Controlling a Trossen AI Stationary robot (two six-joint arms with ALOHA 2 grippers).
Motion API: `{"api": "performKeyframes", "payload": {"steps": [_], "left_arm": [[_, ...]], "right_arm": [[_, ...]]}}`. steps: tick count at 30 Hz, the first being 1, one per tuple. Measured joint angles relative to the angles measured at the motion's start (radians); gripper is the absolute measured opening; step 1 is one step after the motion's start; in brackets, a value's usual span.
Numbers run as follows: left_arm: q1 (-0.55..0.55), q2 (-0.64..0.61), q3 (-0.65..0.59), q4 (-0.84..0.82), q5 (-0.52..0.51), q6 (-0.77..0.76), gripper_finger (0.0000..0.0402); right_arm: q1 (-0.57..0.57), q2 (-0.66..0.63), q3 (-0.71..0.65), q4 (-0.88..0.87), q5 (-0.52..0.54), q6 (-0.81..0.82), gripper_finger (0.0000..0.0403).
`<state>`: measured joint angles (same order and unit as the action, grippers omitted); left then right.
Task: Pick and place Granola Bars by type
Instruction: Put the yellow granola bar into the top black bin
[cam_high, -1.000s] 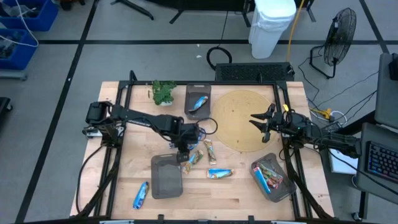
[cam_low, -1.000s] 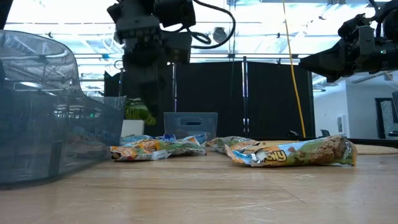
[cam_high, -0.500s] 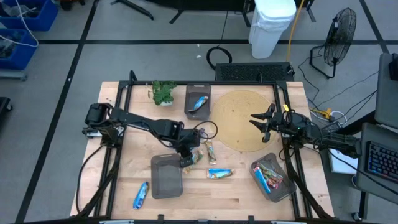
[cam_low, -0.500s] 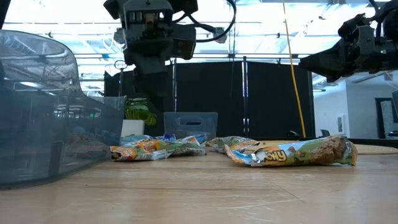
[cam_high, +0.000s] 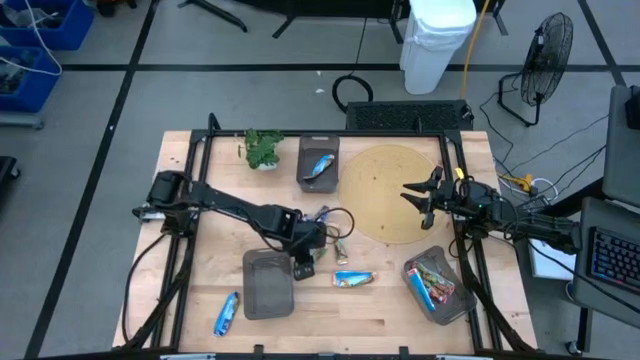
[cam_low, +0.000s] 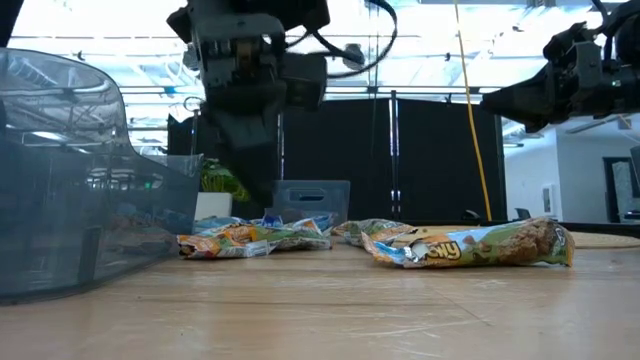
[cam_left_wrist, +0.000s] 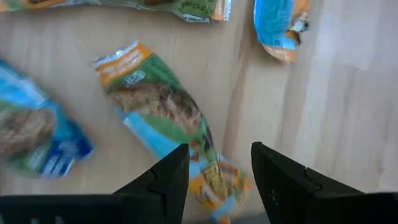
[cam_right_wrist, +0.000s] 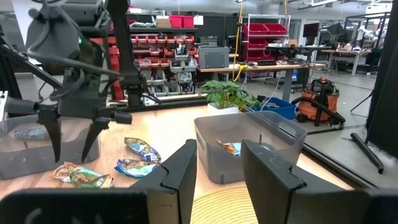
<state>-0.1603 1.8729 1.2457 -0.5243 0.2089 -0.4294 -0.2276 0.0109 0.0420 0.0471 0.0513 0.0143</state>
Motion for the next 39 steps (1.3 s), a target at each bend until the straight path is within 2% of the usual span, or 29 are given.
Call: {"api": "performKeyframes", "payload": {"steps": [12, 20, 26, 31, 35, 39], "left_arm": [[0.001, 0.086, 0.003, 0.009, 0.026, -0.025, 0.0171], [0.000, 0.078, 0.001, 0.003, -0.058, -0.029, 0.0151], [0.001, 0.077, 0.000, -0.007, -0.144, -0.029, 0.0116], [0.002, 0.077, 0.000, -0.008, -0.141, -0.029, 0.0069], [0.003, 0.076, 0.000, -0.006, -0.130, -0.028, 0.0015], [0.000, 0.076, 0.000, -0.002, -0.106, -0.007, 0.0007]], "right_arm": [[0.000, 0.020, 0.000, 0.002, 0.001, 0.000, 0.0116], [0.000, 0.023, 0.000, 0.004, 0.001, 0.000, 0.0116], [0.000, 0.023, 0.000, 0.004, 0.001, 0.000, 0.0116], [0.000, 0.023, 0.000, 0.004, 0.001, 0.000, 0.0116], [0.000, 0.023, 0.000, 0.004, 0.000, 0.000, 0.0116], [0.000, 0.023, 0.000, 0.004, 0.000, 0.000, 0.0116]]}}
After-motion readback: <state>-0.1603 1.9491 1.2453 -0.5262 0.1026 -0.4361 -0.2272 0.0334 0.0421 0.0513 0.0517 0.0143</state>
